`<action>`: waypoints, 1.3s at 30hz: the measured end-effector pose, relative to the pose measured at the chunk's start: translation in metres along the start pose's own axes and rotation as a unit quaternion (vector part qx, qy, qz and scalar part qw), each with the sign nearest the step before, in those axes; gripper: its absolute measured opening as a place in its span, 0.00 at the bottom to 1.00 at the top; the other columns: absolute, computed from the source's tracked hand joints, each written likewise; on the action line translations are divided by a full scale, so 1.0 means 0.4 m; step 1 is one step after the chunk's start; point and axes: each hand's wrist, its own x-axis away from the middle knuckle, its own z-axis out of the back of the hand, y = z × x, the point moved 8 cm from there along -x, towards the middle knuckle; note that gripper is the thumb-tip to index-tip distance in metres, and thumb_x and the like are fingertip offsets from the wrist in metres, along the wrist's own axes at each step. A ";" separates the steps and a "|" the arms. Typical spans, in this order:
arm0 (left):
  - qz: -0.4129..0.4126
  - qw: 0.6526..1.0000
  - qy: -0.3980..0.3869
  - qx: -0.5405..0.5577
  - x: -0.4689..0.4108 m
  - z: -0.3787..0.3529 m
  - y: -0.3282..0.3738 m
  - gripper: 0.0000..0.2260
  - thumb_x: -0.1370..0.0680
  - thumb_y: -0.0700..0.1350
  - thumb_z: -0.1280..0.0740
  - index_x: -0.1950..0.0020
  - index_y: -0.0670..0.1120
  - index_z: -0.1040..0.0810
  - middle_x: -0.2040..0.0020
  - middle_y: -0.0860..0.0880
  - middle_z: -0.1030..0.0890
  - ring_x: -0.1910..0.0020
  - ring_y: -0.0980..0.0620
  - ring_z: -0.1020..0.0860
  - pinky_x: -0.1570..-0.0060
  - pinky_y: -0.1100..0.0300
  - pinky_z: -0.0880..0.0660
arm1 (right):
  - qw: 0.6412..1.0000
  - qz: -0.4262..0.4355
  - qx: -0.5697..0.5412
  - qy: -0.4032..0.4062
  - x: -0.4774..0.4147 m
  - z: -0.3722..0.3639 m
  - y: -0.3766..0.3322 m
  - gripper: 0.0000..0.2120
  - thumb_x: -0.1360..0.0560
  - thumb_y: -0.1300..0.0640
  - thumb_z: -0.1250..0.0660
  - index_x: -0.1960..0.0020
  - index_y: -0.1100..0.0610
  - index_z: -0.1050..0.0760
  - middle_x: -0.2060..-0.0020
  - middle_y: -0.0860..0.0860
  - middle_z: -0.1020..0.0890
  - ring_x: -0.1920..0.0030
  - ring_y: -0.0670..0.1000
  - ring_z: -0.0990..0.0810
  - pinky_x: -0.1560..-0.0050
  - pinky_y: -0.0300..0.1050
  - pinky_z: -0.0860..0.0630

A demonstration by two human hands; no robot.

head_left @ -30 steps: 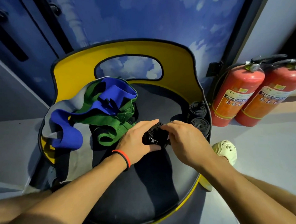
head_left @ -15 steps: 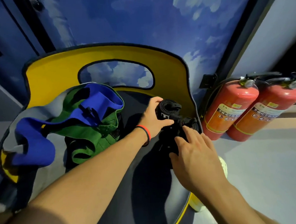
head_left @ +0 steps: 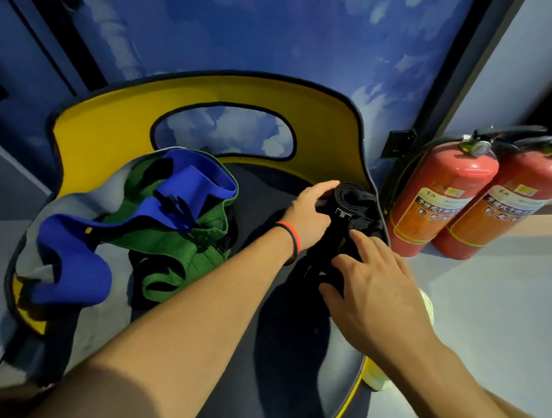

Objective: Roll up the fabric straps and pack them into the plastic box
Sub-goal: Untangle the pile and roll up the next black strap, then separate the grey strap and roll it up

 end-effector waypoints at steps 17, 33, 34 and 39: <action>0.019 0.999 -0.027 -0.034 0.305 0.273 -0.034 0.18 0.23 0.32 0.39 0.42 0.51 0.19 0.55 0.50 0.16 0.59 0.58 0.20 0.49 0.59 0.23 | 0.967 0.122 -0.224 0.020 -0.048 0.041 -0.251 0.09 0.24 0.50 0.28 0.44 0.44 0.18 0.43 0.45 0.21 0.44 0.49 0.21 0.45 0.44 0.24; 0.016 0.917 0.285 -0.279 0.518 0.877 -0.107 0.06 0.22 0.42 0.29 0.50 0.52 0.15 0.51 0.55 0.22 0.58 0.59 0.25 0.60 0.74 0.33 | 0.956 0.151 -0.249 -0.046 -0.111 0.001 -0.509 0.04 0.23 0.47 0.31 0.52 0.45 0.18 0.59 0.38 0.18 0.56 0.41 0.20 0.56 0.45 0.21; 0.026 0.910 0.291 -0.294 0.524 0.896 -0.118 0.05 0.22 0.42 0.30 0.50 0.52 0.16 0.50 0.54 0.23 0.57 0.58 0.26 0.59 0.71 0.33 | 0.954 0.157 -0.250 -0.046 -0.115 -0.002 -0.525 0.04 0.24 0.47 0.31 0.52 0.45 0.18 0.59 0.38 0.18 0.57 0.42 0.20 0.56 0.46 0.21; 0.074 0.902 0.290 -0.310 0.536 0.935 -0.174 0.05 0.21 0.45 0.30 0.48 0.53 0.17 0.43 0.53 0.24 0.47 0.53 0.25 0.46 0.58 0.28 | 0.945 0.195 -0.256 -0.052 -0.122 -0.021 -0.588 0.05 0.25 0.47 0.30 0.52 0.46 0.19 0.58 0.40 0.18 0.56 0.44 0.19 0.56 0.51 0.21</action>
